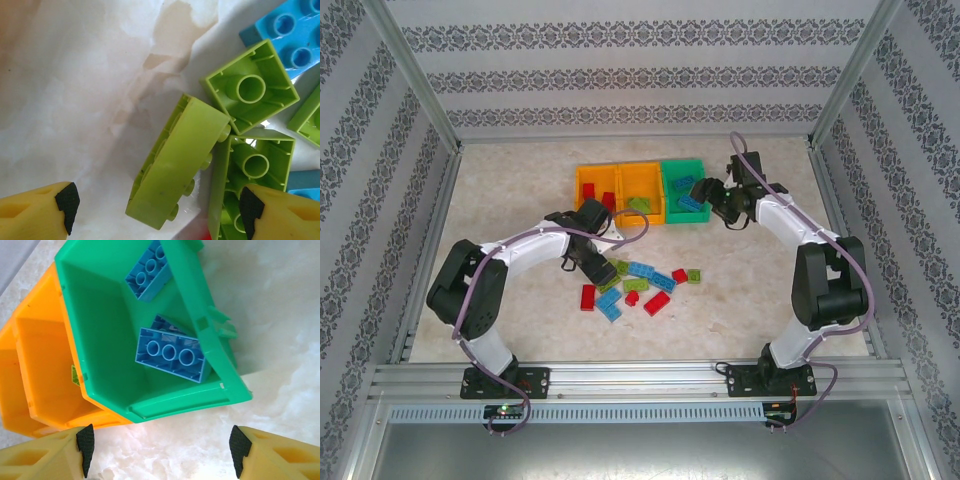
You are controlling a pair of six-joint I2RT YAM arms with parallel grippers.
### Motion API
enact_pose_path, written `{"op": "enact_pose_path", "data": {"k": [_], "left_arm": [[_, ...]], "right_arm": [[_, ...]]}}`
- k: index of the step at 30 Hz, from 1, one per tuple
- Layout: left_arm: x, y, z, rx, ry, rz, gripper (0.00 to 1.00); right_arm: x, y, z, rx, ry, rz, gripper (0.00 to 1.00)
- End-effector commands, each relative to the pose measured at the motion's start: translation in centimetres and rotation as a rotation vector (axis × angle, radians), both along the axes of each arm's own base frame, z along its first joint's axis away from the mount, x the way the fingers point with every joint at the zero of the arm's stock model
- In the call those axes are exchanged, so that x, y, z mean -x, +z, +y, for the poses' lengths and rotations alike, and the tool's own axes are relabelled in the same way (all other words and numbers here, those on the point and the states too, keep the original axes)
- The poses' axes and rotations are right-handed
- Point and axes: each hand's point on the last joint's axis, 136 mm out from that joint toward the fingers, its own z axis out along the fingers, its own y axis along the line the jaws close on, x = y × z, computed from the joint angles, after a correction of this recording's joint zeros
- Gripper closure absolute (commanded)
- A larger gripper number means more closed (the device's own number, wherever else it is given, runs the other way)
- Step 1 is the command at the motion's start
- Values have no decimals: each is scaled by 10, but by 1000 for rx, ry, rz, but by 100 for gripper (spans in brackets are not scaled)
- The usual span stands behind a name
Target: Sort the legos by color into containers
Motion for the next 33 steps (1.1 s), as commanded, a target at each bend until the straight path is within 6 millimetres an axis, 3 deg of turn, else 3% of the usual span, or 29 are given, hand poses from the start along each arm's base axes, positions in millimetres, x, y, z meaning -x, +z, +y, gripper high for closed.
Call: {"op": "enact_pose_path", "data": {"k": [1, 5, 9, 18, 23, 33], "left_arm": [[7, 1, -8, 3, -76, 15, 15], [5, -4, -8, -11, -80, 22, 17], [5, -11, -11, -6, -85, 48, 35], [3, -18, -7, 5, -49, 52, 47], [-8, -10, -2, 41, 28, 33, 62], [-18, 19, -8, 168, 153, -19, 69]], "right_arm": [[-2, 11, -7, 6, -7, -48, 25], [-2, 7, -10, 0, -19, -39, 25], [-2, 5, -10, -2, -20, -34, 25], [2, 5, -20, 2, -37, -31, 25], [7, 2, -22, 7, -40, -25, 24], [13, -4, -23, 4, -43, -13, 24]]}}
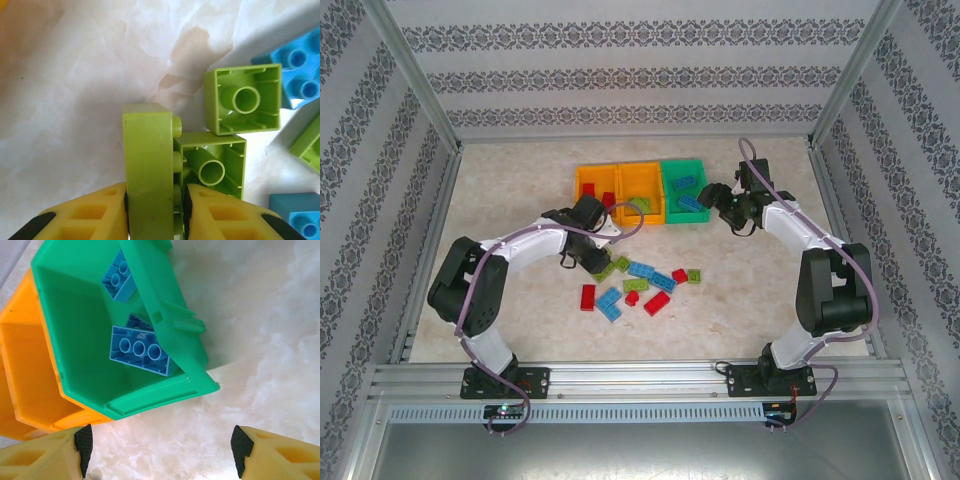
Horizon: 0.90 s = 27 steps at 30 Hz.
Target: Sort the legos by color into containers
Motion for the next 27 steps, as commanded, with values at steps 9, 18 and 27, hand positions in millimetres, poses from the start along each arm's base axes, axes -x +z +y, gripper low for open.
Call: {"op": "enact_pose_path", "data": {"k": [9, 18, 27], "left_arm": [[1, 12, -9, 99, 92, 27, 62], [10, -2, 4, 61, 138, 36, 61], [6, 9, -9, 137, 125, 19, 47]], "right_arm": [[7, 4, -4, 1, -1, -18, 23], [8, 4, -6, 4, -7, -18, 23], [12, 3, -7, 6, -11, -12, 23]]}}
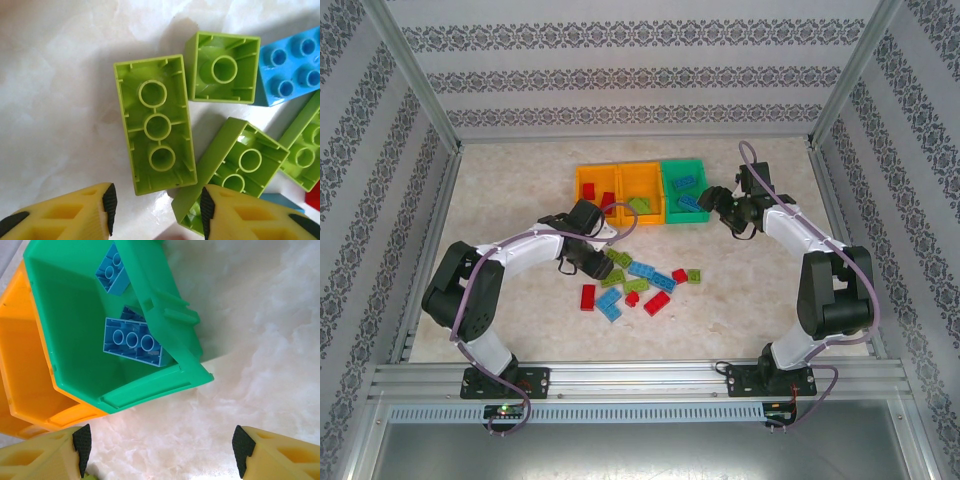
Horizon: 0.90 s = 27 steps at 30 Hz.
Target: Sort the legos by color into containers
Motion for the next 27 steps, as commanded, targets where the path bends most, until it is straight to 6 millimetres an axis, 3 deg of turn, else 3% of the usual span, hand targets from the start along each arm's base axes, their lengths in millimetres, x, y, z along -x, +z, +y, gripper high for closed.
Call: {"op": "enact_pose_path", "data": {"k": [1, 6, 18, 27], "left_arm": [[-8, 15, -6, 60, 15, -47, 45], [-8, 15, -12, 85, 7, -29, 38], [-20, 1, -21, 73, 36, 16, 38], [-24, -10, -11, 0, 56, 29, 40]], "right_arm": [[5, 5, -6, 7, -11, -14, 23], [6, 3, -7, 8, -14, -8, 22], [6, 1, -8, 16, -16, -6, 22], [4, -2, -9, 14, -22, 1, 22]]}}
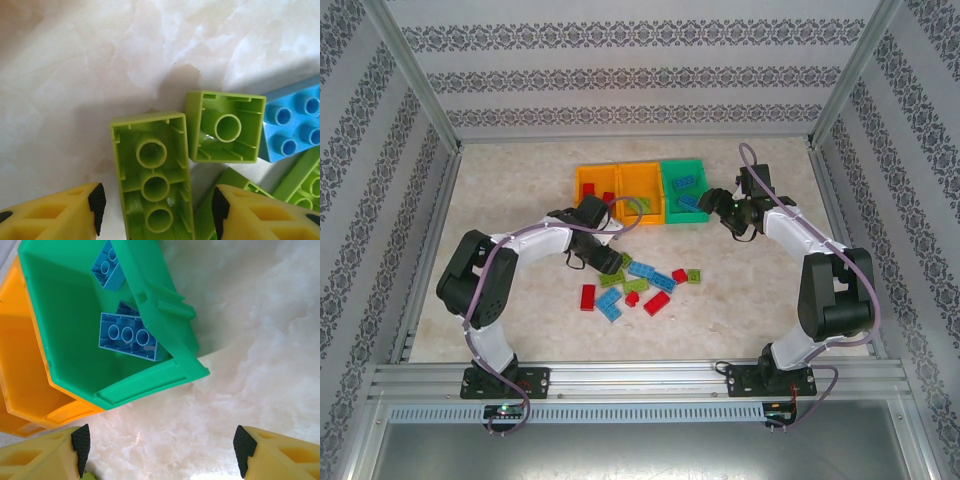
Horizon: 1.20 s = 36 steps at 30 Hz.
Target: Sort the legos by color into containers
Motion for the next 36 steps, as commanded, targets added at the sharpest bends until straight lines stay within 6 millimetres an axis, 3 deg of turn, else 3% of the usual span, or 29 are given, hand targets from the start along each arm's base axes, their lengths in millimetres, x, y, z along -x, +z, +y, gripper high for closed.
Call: {"op": "enact_pose_path", "data": {"k": [1, 7, 22, 27, 30, 36], "left_arm": [[-5, 0, 4, -30, 21, -1, 40], [-8, -4, 6, -56, 31, 8, 49], [0, -16, 7, -114, -2, 36, 49], [-2, -17, 5, -117, 0, 41, 72], [-4, -9, 6, -118, 12, 21, 80], [-14, 33, 5, -104, 30, -46, 80]], "right_arm": [[0, -1, -7, 13, -17, -4, 22], [1, -3, -7, 12, -16, 1, 21], [1, -1, -11, 12, -27, -2, 21], [4, -3, -13, 13, -31, 2, 21], [6, -4, -16, 16, -36, 6, 21], [14, -10, -18, 23, -37, 17, 21]]}}
